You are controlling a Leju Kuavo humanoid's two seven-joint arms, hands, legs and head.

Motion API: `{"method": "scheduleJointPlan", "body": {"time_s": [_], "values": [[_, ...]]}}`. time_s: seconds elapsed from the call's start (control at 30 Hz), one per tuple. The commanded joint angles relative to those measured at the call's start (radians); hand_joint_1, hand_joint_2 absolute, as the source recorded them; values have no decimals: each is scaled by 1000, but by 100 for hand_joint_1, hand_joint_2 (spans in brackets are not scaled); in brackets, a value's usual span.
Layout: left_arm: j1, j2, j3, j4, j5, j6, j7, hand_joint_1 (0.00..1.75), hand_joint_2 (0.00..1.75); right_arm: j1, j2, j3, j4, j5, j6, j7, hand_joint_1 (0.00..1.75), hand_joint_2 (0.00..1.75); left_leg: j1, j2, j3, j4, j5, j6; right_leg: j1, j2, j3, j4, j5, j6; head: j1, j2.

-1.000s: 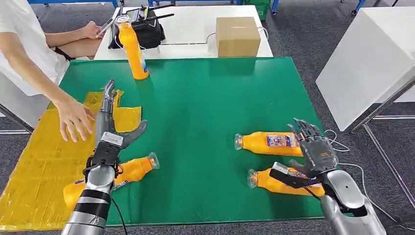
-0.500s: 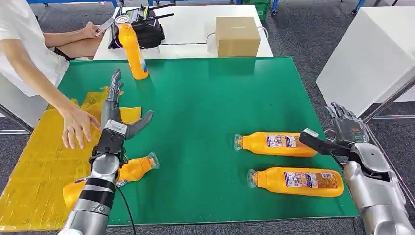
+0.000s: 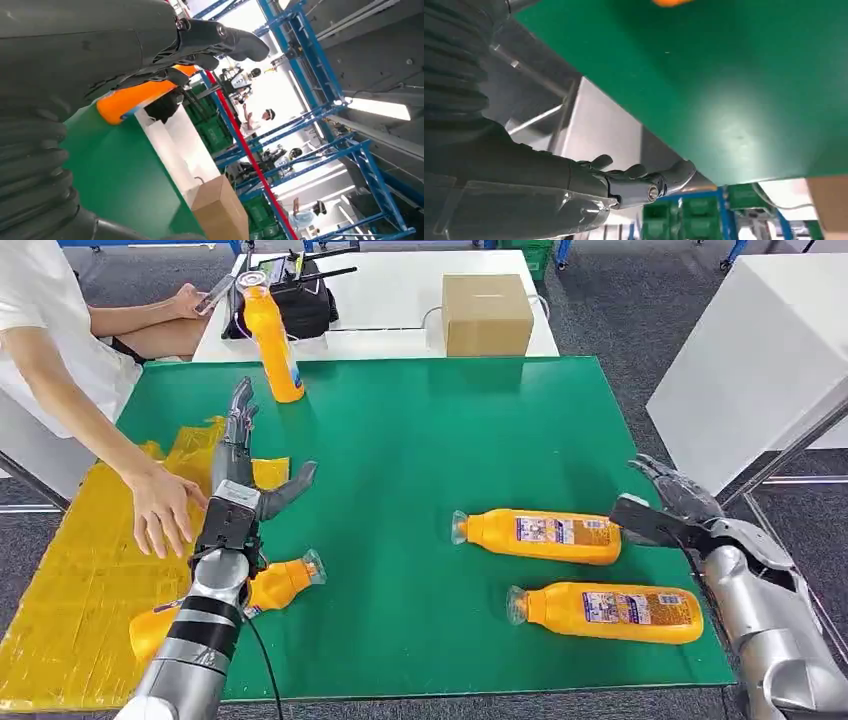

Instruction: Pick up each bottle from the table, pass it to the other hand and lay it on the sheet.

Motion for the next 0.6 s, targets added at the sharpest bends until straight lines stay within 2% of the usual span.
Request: {"method": "scheduleJointPlan", "body": {"time_s": [0.03, 0.07, 0.13, 0.23, 0.3, 0.33, 0.37, 0.47, 0.53, 0.6], "values": [[-13, 18, 28, 65, 10, 0, 6, 0, 175, 16, -105, 91, -318, -114, -15, 62, 0, 175, 0, 2, 3, 0, -2, -1, 0, 1, 2, 0, -1, -1, 1, 0], [-10, 19, 28, 63, 9, -1, 7, 0, 175, 17, -108, 92, -335, -117, -3, 73, 0, 175, -1, 3, 2, 0, -1, -1, -1, 2, 0, 1, -1, -1, 0, 0], [31, 11, 54, 16, 2, 1, 17, 0, 175, 56, -46, 50, -445, 22, -181, 175, 0, 175, -1, 3, 3, 0, -2, -1, -1, 2, 1, 1, -1, -1, 0, 0], [78, 17, 82, -25, 7, -11, 23, 0, 175, 123, -23, 17, -628, 44, -210, 212, 0, 175, 0, 7, 5, -2, -2, -2, 1, 5, 3, -1, 0, -2, 1, 0], [84, 19, 92, -25, 8, -13, 24, 0, 175, 145, -26, 3, -672, 43, -212, 219, 0, 175, 0, 4, 3, -2, -1, -1, 0, 3, 1, -1, -1, -1, 0, 0], [85, 17, 104, -22, 10, -17, 25, 0, 175, 166, -10, -19, -705, 51, -234, 226, 0, 175, 1, 7, 9, -2, -4, -3, 2, 5, 6, -1, -2, -3, 0, 0], [84, 15, 109, -19, 12, -20, 25, 0, 175, 170, 3, -20, -710, 56, -239, 225, 0, 175, 1, 4, 5, -2, -2, -2, 1, 2, 3, -1, -1, -2, 0, 0], [54, 11, 121, 20, 20, -42, 22, 0, 175, 107, 43, 40, -621, 18, -159, 175, 0, 175, 1, 3, 4, -2, -2, -1, 2, 2, 3, -1, -1, -2, 0, 0], [22, 8, 121, 63, 22, -50, 19, 0, 175, 22, 53, 105, -493, -45, -76, 138, 0, 175, 2, 6, 5, -1, -2, -1, 3, 5, 3, -1, 0, -2, 0, 0], [-3, 5, 119, 98, 24, -47, 10, 0, 175, -41, 77, 144, -386, -56, -79, 120, 0, 175, 2, 8, 3, -1, -1, -1, 2, 6, 1, 0, 1, -1, 1, 0]]}}
